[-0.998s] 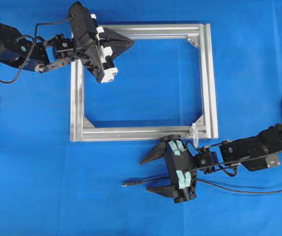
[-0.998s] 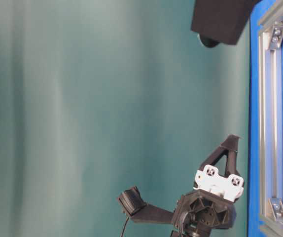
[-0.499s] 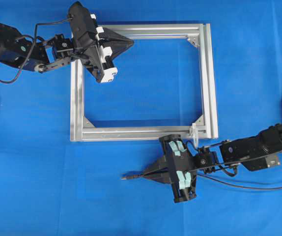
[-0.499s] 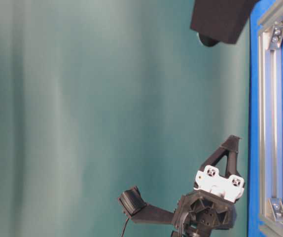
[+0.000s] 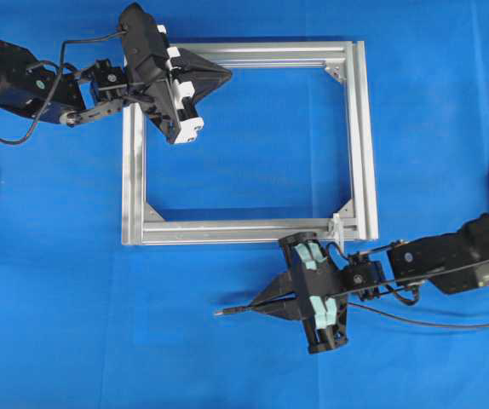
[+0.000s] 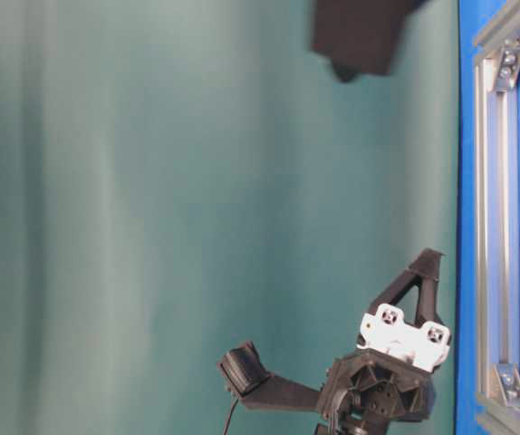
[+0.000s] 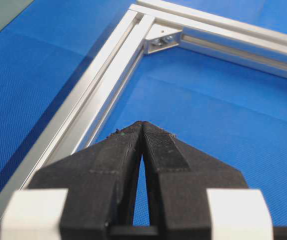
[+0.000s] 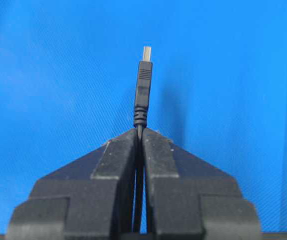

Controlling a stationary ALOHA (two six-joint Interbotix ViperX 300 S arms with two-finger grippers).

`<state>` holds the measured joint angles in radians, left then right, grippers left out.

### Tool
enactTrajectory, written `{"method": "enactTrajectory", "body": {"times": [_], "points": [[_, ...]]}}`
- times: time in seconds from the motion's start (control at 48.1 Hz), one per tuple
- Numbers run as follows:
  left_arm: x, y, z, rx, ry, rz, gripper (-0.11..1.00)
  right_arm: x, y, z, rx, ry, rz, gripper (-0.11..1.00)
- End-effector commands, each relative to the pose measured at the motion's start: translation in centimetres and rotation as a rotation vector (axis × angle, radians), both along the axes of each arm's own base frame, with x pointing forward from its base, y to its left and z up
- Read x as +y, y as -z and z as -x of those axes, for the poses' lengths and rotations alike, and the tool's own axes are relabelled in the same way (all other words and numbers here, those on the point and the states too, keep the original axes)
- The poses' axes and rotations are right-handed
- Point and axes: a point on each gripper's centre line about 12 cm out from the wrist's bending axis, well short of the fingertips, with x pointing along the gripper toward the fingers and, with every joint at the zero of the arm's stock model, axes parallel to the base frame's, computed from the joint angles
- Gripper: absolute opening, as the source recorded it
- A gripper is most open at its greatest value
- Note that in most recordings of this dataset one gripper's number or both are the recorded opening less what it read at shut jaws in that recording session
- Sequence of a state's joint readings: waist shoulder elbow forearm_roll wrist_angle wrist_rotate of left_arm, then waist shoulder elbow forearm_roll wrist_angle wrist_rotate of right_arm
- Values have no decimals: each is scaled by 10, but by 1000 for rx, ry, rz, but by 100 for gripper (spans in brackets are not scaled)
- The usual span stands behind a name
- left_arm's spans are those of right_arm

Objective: Insert the wire through the string loop located on the right side.
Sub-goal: 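Close the right gripper on the cable just behind the USB plug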

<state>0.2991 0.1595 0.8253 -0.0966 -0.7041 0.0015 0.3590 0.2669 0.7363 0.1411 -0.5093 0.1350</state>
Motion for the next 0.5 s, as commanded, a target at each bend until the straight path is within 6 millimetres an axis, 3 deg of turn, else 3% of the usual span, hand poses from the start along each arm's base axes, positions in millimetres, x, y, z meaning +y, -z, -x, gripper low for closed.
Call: {"method": "enactTrajectory", "body": {"times": [0.0, 0.187, 0.478], "points": [[1, -14, -1, -38, 0, -16, 0, 2, -31, -1, -41, -7, -18, -4], [1, -14, -1, -38, 0, -16, 0, 1, -48, 4, -33, -19, -16, -4], [1, -14, -1, -38, 0, -16, 0, 0, -48, 3, -35, -23, -4, -4]]}}
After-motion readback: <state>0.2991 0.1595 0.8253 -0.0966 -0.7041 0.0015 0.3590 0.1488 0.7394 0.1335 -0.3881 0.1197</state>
